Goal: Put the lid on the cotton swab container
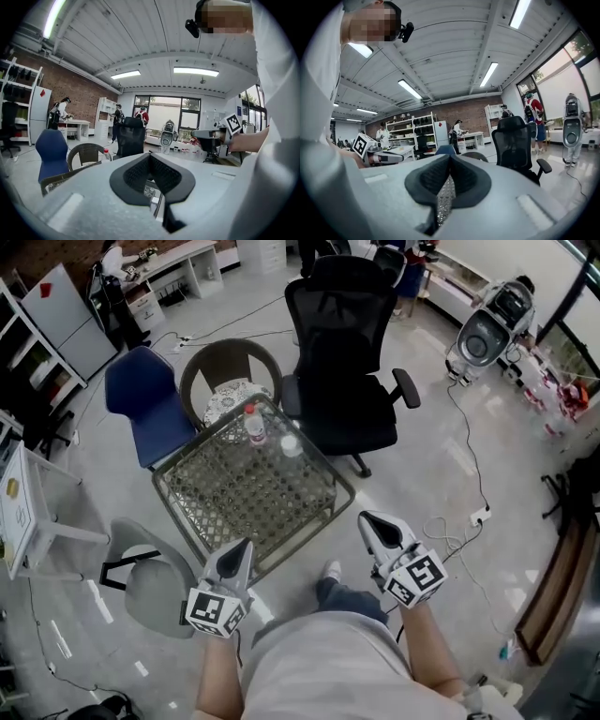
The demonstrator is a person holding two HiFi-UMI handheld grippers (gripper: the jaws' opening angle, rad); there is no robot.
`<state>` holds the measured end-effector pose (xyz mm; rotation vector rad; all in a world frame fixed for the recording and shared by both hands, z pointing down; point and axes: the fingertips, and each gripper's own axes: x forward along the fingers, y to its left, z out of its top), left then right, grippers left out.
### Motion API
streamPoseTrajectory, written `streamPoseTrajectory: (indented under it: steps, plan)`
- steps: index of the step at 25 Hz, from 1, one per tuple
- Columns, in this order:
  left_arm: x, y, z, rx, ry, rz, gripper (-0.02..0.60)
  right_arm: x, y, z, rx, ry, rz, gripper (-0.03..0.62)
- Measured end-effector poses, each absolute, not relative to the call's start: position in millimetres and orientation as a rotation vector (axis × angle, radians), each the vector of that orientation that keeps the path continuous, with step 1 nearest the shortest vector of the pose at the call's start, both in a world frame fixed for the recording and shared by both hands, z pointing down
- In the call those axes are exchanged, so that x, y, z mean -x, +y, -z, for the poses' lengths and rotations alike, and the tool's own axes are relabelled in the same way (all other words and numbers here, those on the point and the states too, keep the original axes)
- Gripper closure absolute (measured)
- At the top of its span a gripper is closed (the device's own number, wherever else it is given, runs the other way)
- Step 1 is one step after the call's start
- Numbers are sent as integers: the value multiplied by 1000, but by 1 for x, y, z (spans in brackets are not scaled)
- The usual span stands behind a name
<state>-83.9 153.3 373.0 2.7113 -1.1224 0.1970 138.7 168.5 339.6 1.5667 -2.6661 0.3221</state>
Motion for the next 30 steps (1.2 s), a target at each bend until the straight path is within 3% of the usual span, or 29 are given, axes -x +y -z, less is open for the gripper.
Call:
streamPoseTrajectory:
  steps: [14,30]
  plan:
    - [10,88,-382,-2617,-1274,-304,575,-202,91,-365,-1338,-2750,-366,590]
    - [8,27,-424,-2521,-1245,-334,576,-161,24,-418,-1121,-2683,-405,589]
